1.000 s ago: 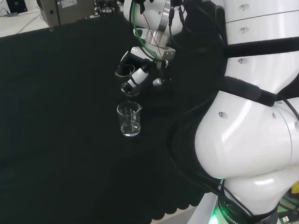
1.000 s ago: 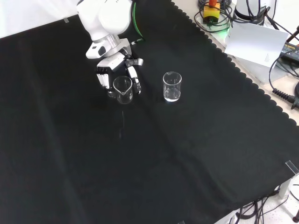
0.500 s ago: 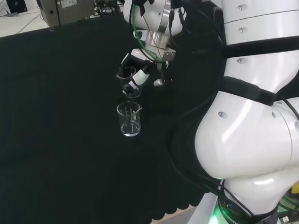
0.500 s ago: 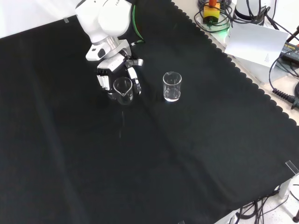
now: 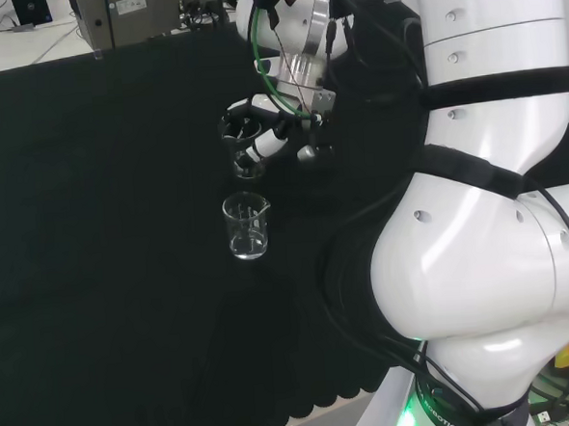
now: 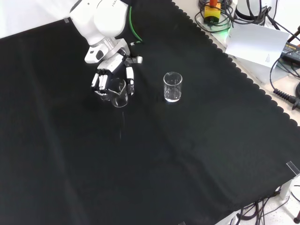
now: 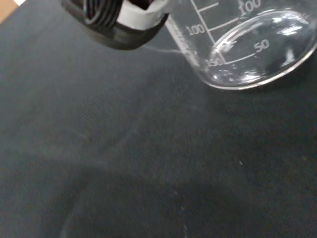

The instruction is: Place the beaker back on the table.

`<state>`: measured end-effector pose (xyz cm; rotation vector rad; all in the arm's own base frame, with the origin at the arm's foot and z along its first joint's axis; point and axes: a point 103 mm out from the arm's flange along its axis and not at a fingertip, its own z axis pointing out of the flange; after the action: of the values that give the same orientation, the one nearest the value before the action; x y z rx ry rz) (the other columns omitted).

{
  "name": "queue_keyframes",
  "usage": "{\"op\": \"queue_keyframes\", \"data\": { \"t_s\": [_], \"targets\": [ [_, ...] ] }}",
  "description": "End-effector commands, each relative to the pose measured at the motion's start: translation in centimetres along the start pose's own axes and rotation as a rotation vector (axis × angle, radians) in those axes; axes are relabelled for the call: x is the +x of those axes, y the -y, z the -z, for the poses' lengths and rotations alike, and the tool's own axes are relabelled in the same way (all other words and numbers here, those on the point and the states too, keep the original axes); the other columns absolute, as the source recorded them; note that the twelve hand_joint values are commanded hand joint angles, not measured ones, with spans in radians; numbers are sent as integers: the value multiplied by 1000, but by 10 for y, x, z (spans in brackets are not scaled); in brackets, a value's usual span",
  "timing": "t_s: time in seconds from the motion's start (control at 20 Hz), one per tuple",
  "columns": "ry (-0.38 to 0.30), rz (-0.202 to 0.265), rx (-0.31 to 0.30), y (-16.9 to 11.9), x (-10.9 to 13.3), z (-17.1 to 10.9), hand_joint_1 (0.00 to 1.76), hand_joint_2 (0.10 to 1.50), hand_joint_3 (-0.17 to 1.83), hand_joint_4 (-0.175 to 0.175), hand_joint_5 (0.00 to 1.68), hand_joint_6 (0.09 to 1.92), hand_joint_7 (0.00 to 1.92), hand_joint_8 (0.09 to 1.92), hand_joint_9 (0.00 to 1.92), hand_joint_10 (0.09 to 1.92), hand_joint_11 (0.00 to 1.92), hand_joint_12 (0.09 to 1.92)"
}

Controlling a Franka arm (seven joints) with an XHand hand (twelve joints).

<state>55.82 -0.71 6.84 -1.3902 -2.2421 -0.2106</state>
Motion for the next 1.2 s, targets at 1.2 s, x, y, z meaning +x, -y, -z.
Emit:
{"op": "queue_keyframes", "data": {
  "t_s": [1.2],
  "targets": [
    [191, -112, 18, 115, 121, 108, 741, 876, -175, -11, 284, 87, 111, 657, 498, 87, 0, 1503]
  ]
}}
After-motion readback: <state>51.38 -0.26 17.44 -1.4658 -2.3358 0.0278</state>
